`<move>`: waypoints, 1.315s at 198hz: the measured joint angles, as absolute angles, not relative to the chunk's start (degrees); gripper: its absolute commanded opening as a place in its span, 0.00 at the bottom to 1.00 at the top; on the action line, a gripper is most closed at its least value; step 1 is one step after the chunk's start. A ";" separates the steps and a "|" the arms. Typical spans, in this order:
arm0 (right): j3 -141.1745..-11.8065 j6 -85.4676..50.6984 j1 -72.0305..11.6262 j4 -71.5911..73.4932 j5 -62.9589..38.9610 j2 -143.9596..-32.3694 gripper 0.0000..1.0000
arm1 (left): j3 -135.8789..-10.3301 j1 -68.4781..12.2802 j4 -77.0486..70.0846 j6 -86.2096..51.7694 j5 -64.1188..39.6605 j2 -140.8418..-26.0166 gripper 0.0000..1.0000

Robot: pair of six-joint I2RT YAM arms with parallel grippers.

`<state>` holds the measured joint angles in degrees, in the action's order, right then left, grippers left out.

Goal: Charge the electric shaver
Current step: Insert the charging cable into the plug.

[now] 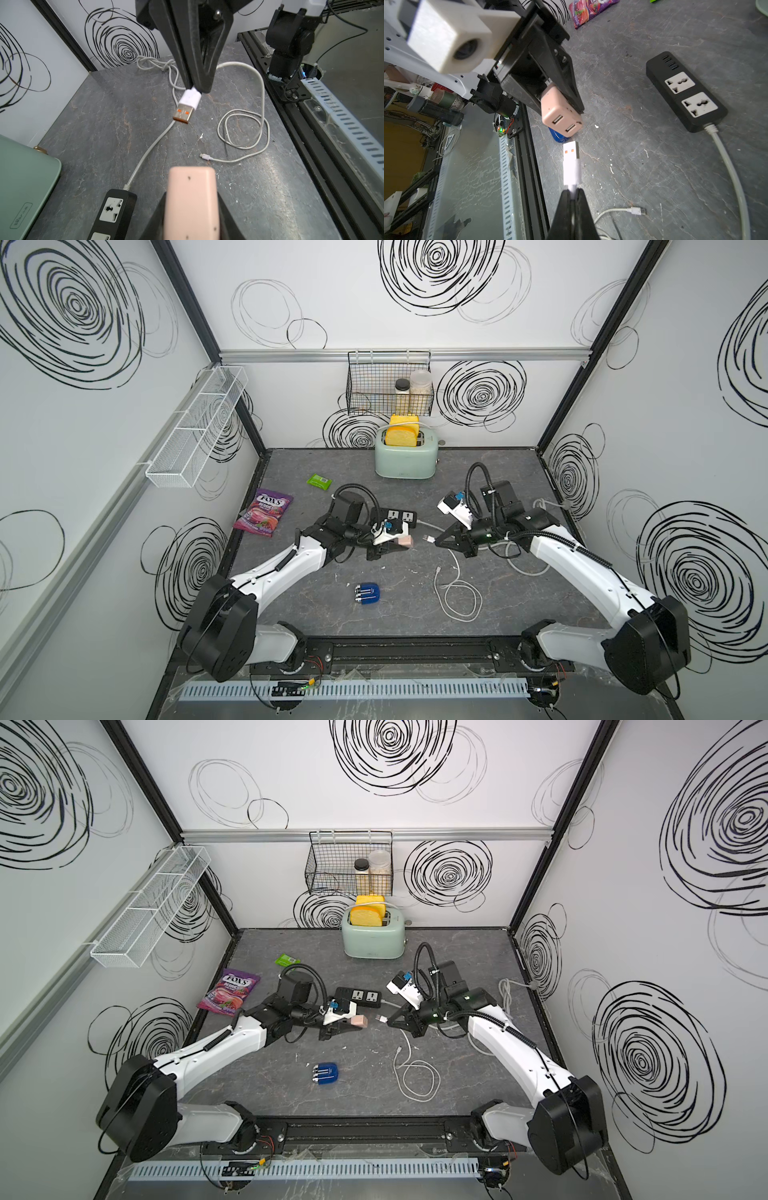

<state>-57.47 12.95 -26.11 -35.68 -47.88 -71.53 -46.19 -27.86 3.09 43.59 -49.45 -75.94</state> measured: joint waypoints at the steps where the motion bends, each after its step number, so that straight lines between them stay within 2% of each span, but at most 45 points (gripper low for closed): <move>1: -57.47 12.95 -26.13 -35.70 -47.88 -71.53 0.00 | -46.15 -27.86 3.05 43.62 -49.47 -75.85 0.00; 132: -58.41 14.20 -30.59 -38.33 -48.62 -74.85 0.00 | -42.61 -27.86 -0.99 43.66 -52.25 -73.71 0.00; 260: -58.04 12.80 -33.06 -34.46 -48.16 -75.26 0.00 | -42.59 -27.97 -0.86 43.72 -52.40 -73.95 0.00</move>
<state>-58.04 12.80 -33.06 -34.46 -48.16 -75.26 -42.59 -27.97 -0.86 43.72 -52.40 -73.95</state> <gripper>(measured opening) 0.061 0.304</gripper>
